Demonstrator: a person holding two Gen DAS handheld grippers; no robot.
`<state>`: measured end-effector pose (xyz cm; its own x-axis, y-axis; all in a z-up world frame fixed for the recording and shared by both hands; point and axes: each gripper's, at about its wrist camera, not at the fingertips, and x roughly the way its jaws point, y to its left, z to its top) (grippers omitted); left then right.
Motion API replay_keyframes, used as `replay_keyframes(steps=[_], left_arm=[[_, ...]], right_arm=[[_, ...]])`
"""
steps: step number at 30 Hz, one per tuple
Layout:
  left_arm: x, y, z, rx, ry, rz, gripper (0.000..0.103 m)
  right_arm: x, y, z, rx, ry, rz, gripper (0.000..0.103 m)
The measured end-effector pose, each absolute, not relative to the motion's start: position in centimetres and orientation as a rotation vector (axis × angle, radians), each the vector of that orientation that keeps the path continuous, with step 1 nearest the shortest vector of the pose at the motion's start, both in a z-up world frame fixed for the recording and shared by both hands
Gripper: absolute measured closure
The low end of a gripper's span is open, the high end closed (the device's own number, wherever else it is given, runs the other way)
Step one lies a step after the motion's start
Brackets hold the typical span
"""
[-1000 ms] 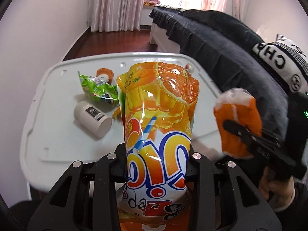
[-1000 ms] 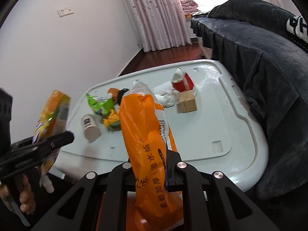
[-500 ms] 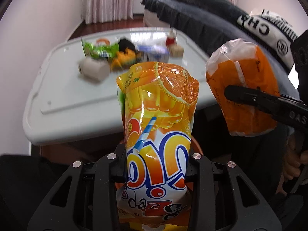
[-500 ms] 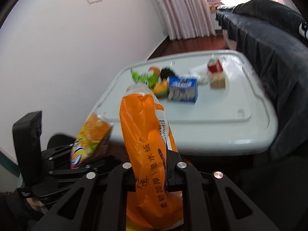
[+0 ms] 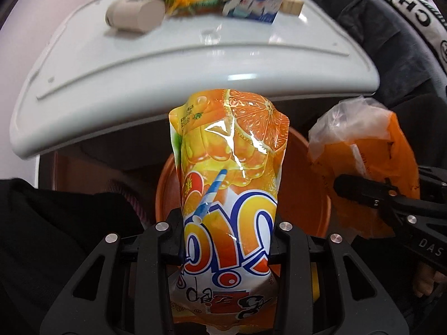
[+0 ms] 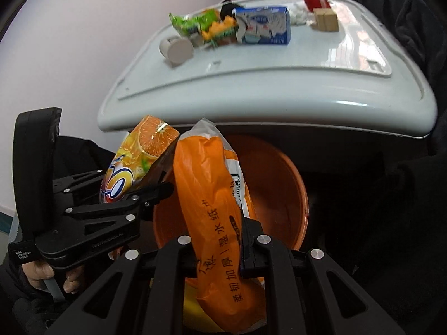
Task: Collect trash
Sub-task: 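Carry both bags over the orange bucket and open both tools to drop them, then grasp the blue Oreo box with the right tool while the left tool grasps the white cup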
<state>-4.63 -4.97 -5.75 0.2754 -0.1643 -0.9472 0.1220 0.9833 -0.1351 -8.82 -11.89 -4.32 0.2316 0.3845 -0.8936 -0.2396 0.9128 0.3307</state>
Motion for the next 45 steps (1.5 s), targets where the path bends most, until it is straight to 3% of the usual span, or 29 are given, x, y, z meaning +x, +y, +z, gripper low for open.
replay_keyframes(steps=[9, 10, 11, 13, 15, 33, 37, 45], left_arm=[[-4.4, -3.8, -7.7, -0.073, 1.341, -0.18, 0.067], [-4.3, -3.7, -7.7, -0.073, 1.342, -0.175, 0.066], [-4.3, -3.7, -7.7, -0.069, 1.343, -0.164, 0.063], [-4.3, -3.5, -7.4, -0.069, 1.334, -0.149, 0.042], [-4.5, -3.0, -6.8, -0.086, 1.305, -0.146, 0.036], [-3.3, -1.0, -3.4, -0.171, 1.2, -0.131, 0.036], [-1.2, -0.3, -1.9, -0.186, 1.117, -0.096, 0.029], [-0.2, 0.9, -2.2, -0.215, 1.054, -0.068, 0.029]], right_arm=[[-8.2, -11.0, -5.6, 0.127, 1.309, 0.438, 0.087], [-8.1, -10.9, -5.6, 0.126, 1.306, 0.439, 0.08], [-8.1, -10.9, -5.5, 0.126, 1.301, 0.437, 0.065], [-8.2, -11.0, -5.0, 0.132, 1.27, 0.422, 0.043], [-8.1, -11.2, -4.7, 0.147, 1.255, 0.422, 0.043], [-3.8, -13.0, -1.1, 0.156, 1.119, 0.366, 0.043], [0.5, -12.4, 1.0, 0.136, 0.988, 0.302, 0.029], [8.3, -10.2, -0.5, 0.176, 0.953, 0.192, 0.023]])
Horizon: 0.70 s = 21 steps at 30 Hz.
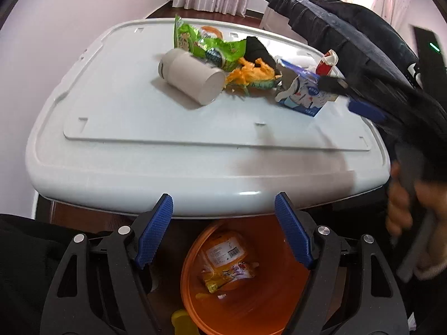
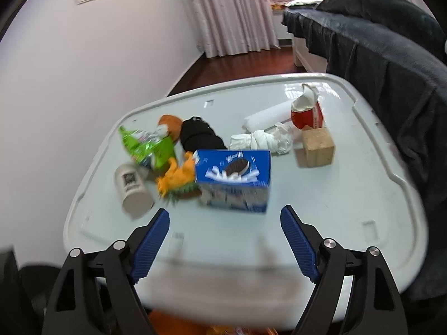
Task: Collect trash
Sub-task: 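Grasp the blue Oreo box with the right tool while the left tool grasps the white cup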
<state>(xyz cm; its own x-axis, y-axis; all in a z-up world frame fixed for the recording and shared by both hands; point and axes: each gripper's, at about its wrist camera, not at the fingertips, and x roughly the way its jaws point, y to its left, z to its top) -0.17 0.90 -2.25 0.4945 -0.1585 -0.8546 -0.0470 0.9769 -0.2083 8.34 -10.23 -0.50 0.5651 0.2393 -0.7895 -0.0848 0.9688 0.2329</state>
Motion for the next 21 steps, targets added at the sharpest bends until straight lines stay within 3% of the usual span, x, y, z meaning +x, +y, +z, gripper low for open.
replay_keyframes(steps=[11, 15, 21], left_arm=[[-1.3, 1.5, -2.2, -0.219, 1.012, -0.074, 0.029], [-1.2, 1.4, -2.4, -0.213, 1.019, -0.078, 0.029], [-1.0, 1.3, -2.5, -0.214, 1.029, -0.069, 0.029]], right_arm=[[11.9, -9.1, -3.6, 0.153, 0.978, 0.115, 0.02], [12.2, -8.9, -4.2, 0.12, 0.968, 0.097, 0.031], [11.0, -9.7, -3.4, 0.138, 0.957, 0.11, 0.033]])
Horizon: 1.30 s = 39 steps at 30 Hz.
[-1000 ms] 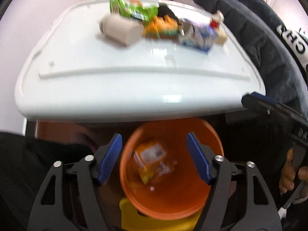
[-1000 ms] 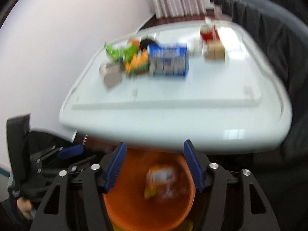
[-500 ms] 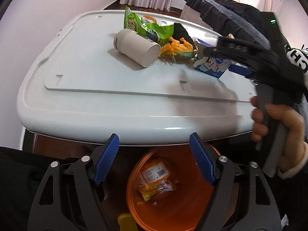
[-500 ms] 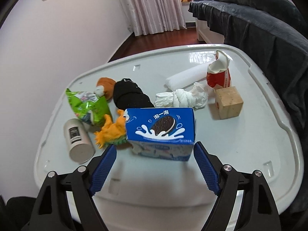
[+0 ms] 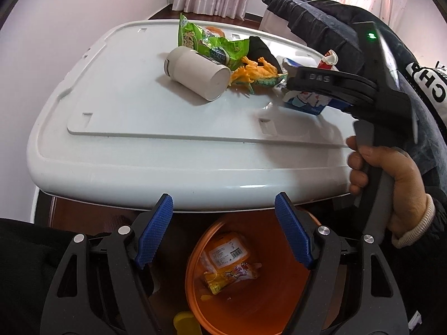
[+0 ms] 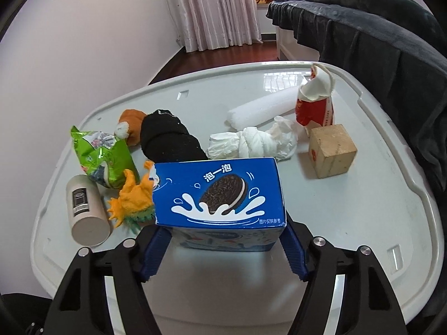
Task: Collect trash
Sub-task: 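Grasp the blue Oreo box with the right tool while the left tool grasps the white cup, then carry the cup and Oreo box over the bucket and release both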
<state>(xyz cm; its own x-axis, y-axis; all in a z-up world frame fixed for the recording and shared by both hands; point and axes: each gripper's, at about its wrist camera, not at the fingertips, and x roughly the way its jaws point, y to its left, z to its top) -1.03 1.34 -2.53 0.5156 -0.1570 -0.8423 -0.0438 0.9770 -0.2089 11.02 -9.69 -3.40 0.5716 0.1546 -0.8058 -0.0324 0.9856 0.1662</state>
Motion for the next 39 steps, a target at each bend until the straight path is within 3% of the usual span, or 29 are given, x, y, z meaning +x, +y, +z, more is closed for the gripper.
replay_keyframes(steps=[12, 18, 27, 30, 35, 39], left_arm=[[6.2, 4.6, -1.0, -0.447, 1.034, 0.015, 0.029], [11.8, 4.9, -0.1, -0.496, 1.014, 0.136, 0.029], [16.7, 5.4, -4.0, -0.467, 1.093, 0.322, 0.029], [17.2, 4.9, -4.1, -0.389, 1.092, 0.344, 0.046], [15.7, 5.0, -4.1, -0.362, 1.069, 0.292, 0.056], [13.8, 5.5, -3.8, -0.36, 1.068, 0.232, 0.056]], right_arm=[[3.6, -14.3, 4.0, 0.132, 0.825, 0.186, 0.033], [3.1, -16.3, 3.5, 0.189, 0.828, 0.197, 0.033], [3.5, -17.5, 2.4, 0.286, 0.859, 0.223, 0.033], [3.6, -17.5, 2.5, 0.289, 0.857, 0.227, 0.033], [3.5, -17.4, 2.3, 0.281, 0.859, 0.225, 0.033], [3.4, -17.1, 2.3, 0.251, 0.854, 0.215, 0.033]])
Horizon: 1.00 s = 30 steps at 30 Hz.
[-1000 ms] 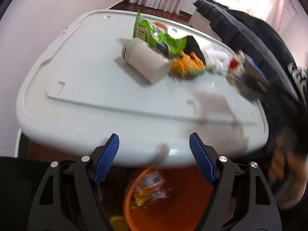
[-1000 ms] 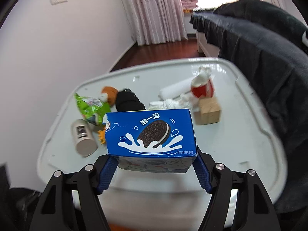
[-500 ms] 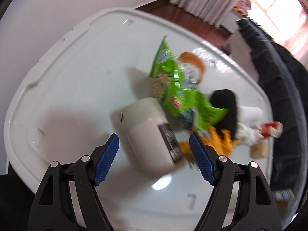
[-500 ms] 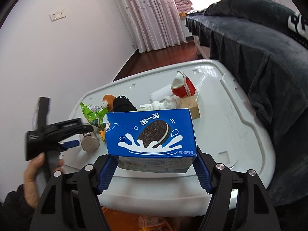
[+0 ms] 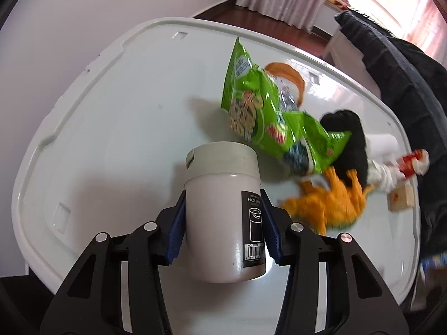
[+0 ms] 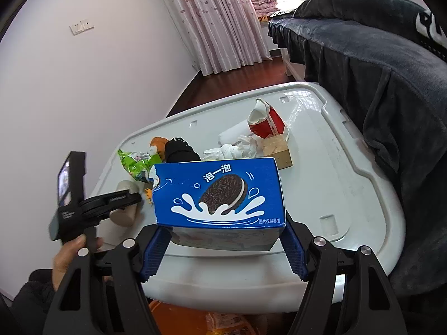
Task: Collect trash
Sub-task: 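Carry the cup and Oreo box over the bucket and release both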
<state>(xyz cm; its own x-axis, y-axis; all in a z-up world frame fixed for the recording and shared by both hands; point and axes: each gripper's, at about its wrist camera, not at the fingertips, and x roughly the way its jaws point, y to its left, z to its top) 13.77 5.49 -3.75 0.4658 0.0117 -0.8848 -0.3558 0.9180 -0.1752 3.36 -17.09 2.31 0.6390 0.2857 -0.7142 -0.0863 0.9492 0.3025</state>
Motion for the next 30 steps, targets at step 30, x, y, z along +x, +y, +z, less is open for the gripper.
replay_keyframes(steps=[30], left_arm=[[-6.6, -2.6, 0.4, -0.047, 1.072, -0.129, 0.056]], right_arm=[[-9.8, -12.5, 3.8, 0.071, 0.941, 0.351, 0.033]])
